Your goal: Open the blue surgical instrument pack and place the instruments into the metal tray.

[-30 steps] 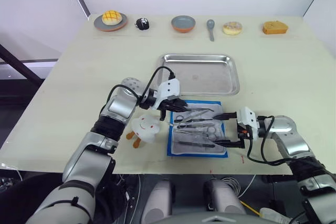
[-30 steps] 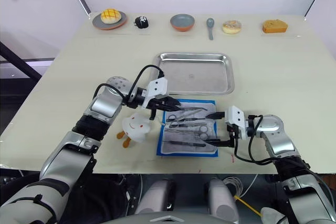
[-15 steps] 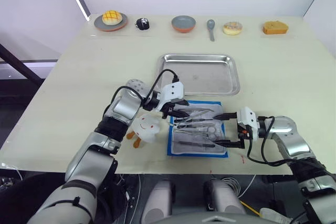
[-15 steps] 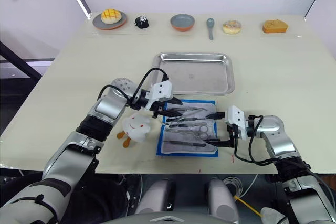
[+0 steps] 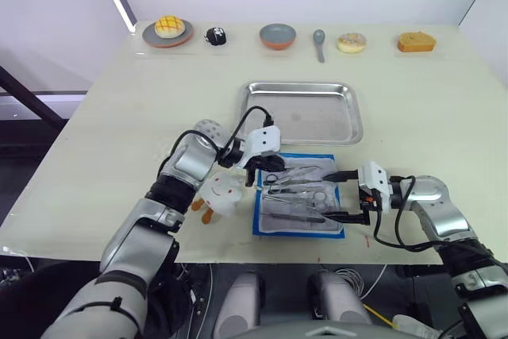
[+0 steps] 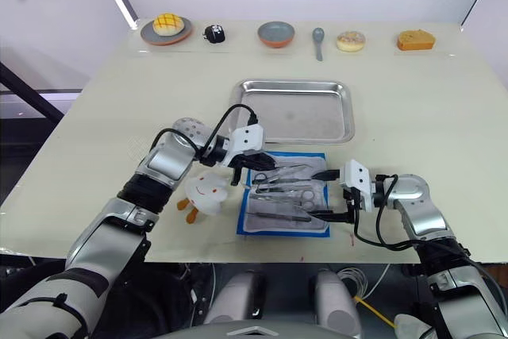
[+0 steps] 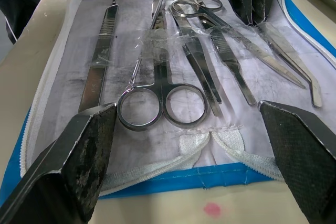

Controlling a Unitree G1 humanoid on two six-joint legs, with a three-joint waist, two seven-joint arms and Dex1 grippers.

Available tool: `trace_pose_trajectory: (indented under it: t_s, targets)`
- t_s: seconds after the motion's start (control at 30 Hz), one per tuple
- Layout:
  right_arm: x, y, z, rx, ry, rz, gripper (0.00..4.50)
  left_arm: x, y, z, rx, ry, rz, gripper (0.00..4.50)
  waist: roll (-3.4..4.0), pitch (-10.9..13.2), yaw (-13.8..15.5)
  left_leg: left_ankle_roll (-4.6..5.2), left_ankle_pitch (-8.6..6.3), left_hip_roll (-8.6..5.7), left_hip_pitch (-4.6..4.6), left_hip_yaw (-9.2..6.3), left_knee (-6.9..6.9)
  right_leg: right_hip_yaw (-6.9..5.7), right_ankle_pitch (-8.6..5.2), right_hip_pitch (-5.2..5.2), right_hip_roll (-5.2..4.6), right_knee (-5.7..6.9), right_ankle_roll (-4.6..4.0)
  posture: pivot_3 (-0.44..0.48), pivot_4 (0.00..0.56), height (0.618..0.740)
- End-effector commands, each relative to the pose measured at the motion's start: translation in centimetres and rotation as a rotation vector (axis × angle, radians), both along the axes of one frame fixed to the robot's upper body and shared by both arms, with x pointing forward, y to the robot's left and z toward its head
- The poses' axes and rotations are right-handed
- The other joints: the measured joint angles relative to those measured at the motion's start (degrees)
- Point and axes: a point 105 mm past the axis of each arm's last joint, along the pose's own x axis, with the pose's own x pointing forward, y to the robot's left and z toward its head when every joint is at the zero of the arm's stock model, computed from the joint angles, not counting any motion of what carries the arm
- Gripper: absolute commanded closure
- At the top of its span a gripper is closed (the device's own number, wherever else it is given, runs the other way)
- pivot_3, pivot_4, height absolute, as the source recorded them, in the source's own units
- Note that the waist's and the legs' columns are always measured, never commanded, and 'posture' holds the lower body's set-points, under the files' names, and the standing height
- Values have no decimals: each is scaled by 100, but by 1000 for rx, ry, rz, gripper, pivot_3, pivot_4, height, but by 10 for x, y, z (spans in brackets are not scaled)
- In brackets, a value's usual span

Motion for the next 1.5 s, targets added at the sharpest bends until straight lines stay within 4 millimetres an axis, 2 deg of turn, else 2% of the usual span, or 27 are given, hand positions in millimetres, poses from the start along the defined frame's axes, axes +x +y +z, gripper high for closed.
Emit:
trace_pose_trajectory:
  t_s: [0.03,0.67,0.9,1.2,1.5]
  targets:
    - [-8,-8,-23,-65,93,-24,0,0,-3,2,17,-9,-21,4373,0,0,0,0,0,0,0,0,0,0,0,0,0,0,0,0,150,740]
    - [-8,-5,-30,-97,109,-12,0,3,-13,38,203,-18,-32,4373,0,0,-15,0,0,-4,0,0,0,2,-1,-1,4,1,1,0,150,740]
    - [-9,-4,-32,-102,116,-14,0,5,-8,44,225,-25,-23,4373,0,0,-24,0,0,-3,1,1,0,3,-1,-1,4,1,2,0,150,740]
    - [-8,-7,-37,-121,125,-18,0,3,15,50,249,-24,16,4373,-1,0,-28,0,0,-1,2,1,-1,3,-1,-1,7,1,1,0,150,740]
    - [-7,-9,-38,-128,131,-13,0,-5,49,61,257,-27,72,4373,-1,0,-34,0,0,4,7,8,-2,12,-2,-1,8,5,1,0,150,740]
